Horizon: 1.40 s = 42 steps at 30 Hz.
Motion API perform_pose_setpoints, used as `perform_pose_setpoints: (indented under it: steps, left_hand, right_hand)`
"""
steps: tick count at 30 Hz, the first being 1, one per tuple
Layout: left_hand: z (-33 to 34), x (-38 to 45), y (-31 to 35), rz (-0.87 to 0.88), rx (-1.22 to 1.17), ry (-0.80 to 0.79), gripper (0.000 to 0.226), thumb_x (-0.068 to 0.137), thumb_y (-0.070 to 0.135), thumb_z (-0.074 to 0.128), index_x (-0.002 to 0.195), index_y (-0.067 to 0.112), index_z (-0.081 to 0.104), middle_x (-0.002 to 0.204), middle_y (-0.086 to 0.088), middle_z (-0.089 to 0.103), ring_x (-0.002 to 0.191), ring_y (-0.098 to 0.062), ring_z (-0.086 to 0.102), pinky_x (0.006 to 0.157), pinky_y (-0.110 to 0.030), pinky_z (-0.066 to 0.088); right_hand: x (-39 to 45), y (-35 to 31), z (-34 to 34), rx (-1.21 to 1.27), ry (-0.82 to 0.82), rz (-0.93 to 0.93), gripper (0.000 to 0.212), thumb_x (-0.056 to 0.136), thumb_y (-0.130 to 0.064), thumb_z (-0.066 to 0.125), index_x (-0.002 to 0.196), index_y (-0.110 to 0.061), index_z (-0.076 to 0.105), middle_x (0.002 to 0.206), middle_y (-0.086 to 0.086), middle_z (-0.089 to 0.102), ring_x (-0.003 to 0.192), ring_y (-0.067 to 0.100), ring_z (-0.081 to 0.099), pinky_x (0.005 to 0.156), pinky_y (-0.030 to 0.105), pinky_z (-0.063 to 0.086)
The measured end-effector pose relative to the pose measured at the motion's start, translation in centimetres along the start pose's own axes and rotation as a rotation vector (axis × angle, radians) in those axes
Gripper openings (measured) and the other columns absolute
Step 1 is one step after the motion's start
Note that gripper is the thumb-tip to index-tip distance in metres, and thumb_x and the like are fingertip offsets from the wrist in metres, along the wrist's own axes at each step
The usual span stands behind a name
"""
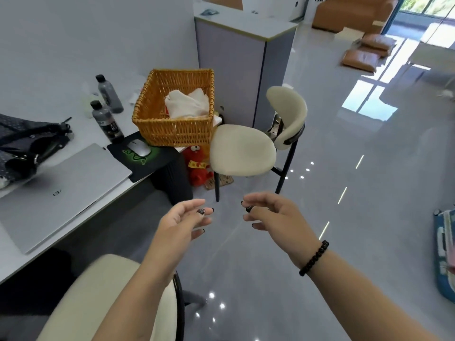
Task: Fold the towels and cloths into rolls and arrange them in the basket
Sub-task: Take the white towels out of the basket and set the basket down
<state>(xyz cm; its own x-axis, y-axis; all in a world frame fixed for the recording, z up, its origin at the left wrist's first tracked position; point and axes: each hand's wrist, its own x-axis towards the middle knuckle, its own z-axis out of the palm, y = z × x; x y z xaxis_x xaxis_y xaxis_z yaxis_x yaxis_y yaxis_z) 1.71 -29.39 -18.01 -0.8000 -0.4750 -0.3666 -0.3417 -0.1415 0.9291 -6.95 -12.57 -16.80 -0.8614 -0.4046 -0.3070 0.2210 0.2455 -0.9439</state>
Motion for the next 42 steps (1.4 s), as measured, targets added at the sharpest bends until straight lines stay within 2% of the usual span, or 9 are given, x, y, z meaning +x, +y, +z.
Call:
perform_pose_setpoints:
  steps: [9, 19, 25, 29, 32, 35, 37, 40, 42]
  left_hand:
    - [2.8, 12.5, 3.8, -0.009, 0.019, 0.043, 0.022, 0.097, 0.011, 0.051, 0.108, 0.023, 0.065, 0.097, 0.006, 0.075, 0.094, -0.012, 0.07, 0.088, -0.033, 0.052]
    - [6.0, 26.4, 10.2, -0.033, 0.036, 0.08, 0.023, 0.098, 0.008, 0.049, 0.109, 0.022, 0.064, 0.098, 0.005, 0.074, 0.092, -0.011, 0.07, 0.087, -0.035, 0.053]
    - [6.5, 32.9, 12.7, -0.033, 0.0, 0.232, 0.021, 0.097, 0.008, 0.052, 0.106, 0.024, 0.063, 0.1, 0.004, 0.072, 0.092, -0.011, 0.069, 0.085, -0.032, 0.054]
    - [6.8, 37.0, 13.6, -0.053, -0.051, 0.381, 0.024, 0.093, 0.009, 0.058, 0.114, 0.021, 0.058, 0.105, 0.007, 0.067, 0.086, 0.001, 0.067, 0.079, -0.028, 0.051]
    - [6.7, 39.8, 13.6, -0.085, 0.042, 0.486, 0.041, 0.088, 0.011, 0.062, 0.124, 0.025, 0.05, 0.118, 0.011, 0.055, 0.107, -0.007, 0.055, 0.082, -0.026, 0.042]
    - [5.9, 42.5, 13.6, -0.075, 0.21, 0.507, 0.054, 0.084, 0.012, 0.064, 0.134, 0.025, 0.045, 0.134, 0.005, 0.047, 0.118, -0.009, 0.043, 0.09, -0.027, 0.038]
    - [5.1, 44.3, 13.7, -0.057, 0.34, 0.493, 0.067, 0.08, 0.018, 0.069, 0.14, 0.023, 0.041, 0.142, 0.001, 0.041, 0.126, -0.014, 0.039, 0.099, -0.032, 0.038]
    - [3.5, 47.4, 13.8, 0.023, 0.538, 0.46, 0.089, 0.072, 0.025, 0.073, 0.149, 0.025, 0.026, 0.15, 0.0, 0.029, 0.139, -0.019, 0.025, 0.114, -0.037, 0.027]
    - [2.5, 49.2, 13.8, 0.051, 0.606, 0.327, 0.09, 0.076, 0.023, 0.071, 0.15, 0.029, 0.02, 0.152, 0.005, 0.024, 0.14, -0.014, 0.018, 0.114, -0.033, 0.021]
  right_hand:
    - [13.3, -2.5, -2.0, -0.021, -0.078, 0.035, 0.023, 0.086, -0.004, 0.059, 0.097, -0.023, 0.067, 0.105, -0.001, 0.068, 0.099, 0.023, 0.066, 0.082, 0.028, 0.053]
    - [28.1, -6.6, -4.1, -0.032, -0.117, 0.066, 0.024, 0.087, -0.004, 0.058, 0.099, -0.022, 0.068, 0.106, 0.0, 0.068, 0.1, 0.021, 0.065, 0.081, 0.027, 0.053]
    - [36.5, -8.8, -4.7, -0.068, -0.221, 0.05, 0.023, 0.086, -0.003, 0.058, 0.093, -0.022, 0.069, 0.105, 0.006, 0.068, 0.099, 0.027, 0.065, 0.077, 0.029, 0.053]
    - [42.0, -10.8, -5.1, -0.076, -0.294, 0.041, 0.027, 0.086, -0.002, 0.057, 0.088, -0.025, 0.069, 0.098, 0.0, 0.07, 0.096, 0.023, 0.066, 0.072, 0.026, 0.051]
    - [45.5, -12.2, -4.7, -0.089, -0.359, 0.057, 0.025, 0.087, 0.0, 0.055, 0.091, -0.02, 0.068, 0.099, 0.003, 0.07, 0.087, 0.017, 0.066, 0.071, 0.026, 0.051]
    - [48.1, -13.5, -3.8, -0.102, -0.418, 0.057, 0.023, 0.089, 0.0, 0.054, 0.097, -0.016, 0.067, 0.101, 0.006, 0.069, 0.084, 0.015, 0.065, 0.07, 0.024, 0.051]
    - [49.8, -14.3, -3.0, -0.117, -0.444, 0.051, 0.023, 0.089, 0.0, 0.054, 0.099, -0.016, 0.067, 0.1, 0.005, 0.07, 0.084, 0.015, 0.065, 0.07, 0.023, 0.051]
    - [52.3, -15.4, -1.5, -0.128, -0.451, 0.038, 0.022, 0.09, -0.002, 0.053, 0.102, -0.014, 0.067, 0.1, 0.004, 0.07, 0.081, 0.013, 0.065, 0.071, 0.024, 0.05]
    - [53.8, -16.0, -0.4, -0.113, -0.432, 0.05, 0.021, 0.091, -0.003, 0.053, 0.102, -0.014, 0.066, 0.1, 0.005, 0.071, 0.08, 0.012, 0.065, 0.072, 0.025, 0.05]
